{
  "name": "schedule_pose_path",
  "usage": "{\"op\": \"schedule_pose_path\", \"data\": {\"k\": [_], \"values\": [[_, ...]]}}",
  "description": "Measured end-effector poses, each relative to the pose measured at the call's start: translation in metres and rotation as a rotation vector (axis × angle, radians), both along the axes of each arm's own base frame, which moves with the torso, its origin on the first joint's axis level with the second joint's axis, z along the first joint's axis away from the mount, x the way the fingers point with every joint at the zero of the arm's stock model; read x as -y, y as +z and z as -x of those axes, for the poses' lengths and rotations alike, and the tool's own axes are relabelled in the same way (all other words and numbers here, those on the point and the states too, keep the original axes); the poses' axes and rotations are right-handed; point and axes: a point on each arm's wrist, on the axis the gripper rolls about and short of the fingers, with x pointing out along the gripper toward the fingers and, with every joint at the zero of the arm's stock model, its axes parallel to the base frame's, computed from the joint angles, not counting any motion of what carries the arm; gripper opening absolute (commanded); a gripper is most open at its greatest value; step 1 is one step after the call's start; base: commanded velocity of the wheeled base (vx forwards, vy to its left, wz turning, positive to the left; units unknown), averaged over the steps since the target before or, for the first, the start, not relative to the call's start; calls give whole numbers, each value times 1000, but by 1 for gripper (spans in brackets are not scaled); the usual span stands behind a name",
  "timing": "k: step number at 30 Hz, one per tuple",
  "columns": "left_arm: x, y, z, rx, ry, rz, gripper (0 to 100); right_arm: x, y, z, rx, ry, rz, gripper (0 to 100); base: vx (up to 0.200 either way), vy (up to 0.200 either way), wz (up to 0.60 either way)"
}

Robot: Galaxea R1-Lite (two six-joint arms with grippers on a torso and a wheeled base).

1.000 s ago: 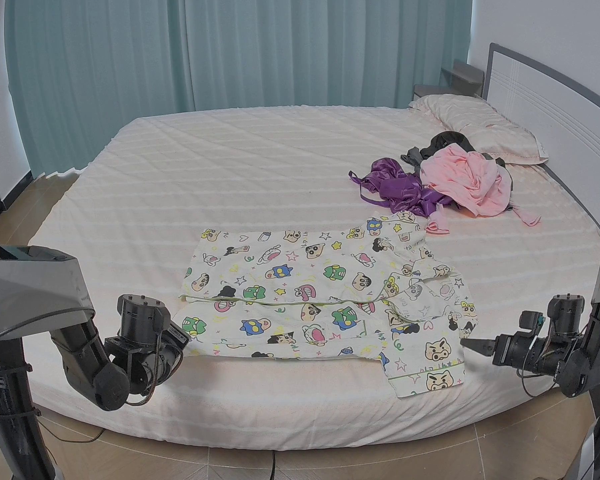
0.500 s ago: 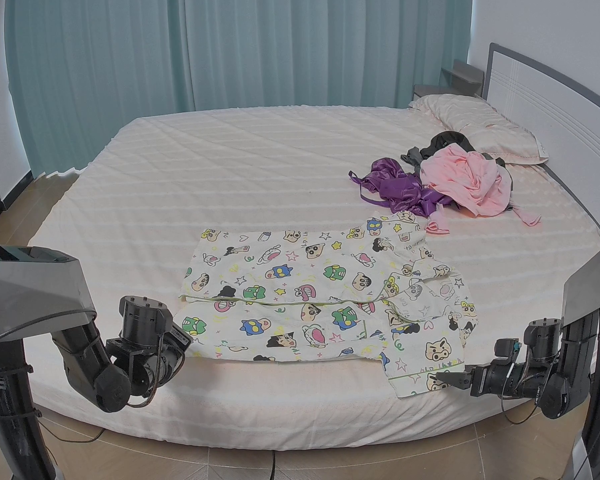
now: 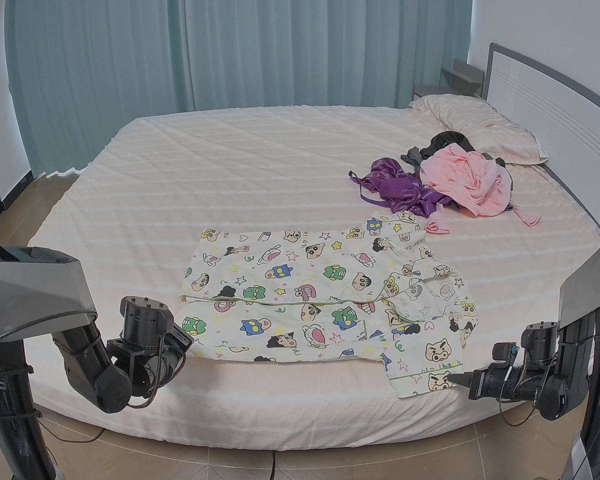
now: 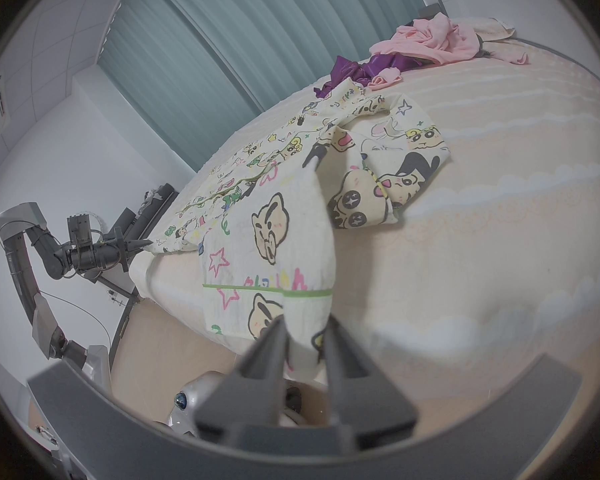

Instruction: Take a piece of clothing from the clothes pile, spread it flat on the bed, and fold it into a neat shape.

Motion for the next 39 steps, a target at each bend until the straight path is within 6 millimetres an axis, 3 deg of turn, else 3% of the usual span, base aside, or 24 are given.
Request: {"op": "schedule_pose_path", "data": {"k": [9,20,39], "values": [[1,2,6,-4,-11,-11,0,0,9,9,-4,0,-6,0,0,0,0],[8,27,34,33,-106,-77,0,-14,33,29,-4,-13,28,0,0,0,0],[1,18,69,-57,-169,-221,0,-10,46,68,-272,-52,124,0,0,0,0]]}}
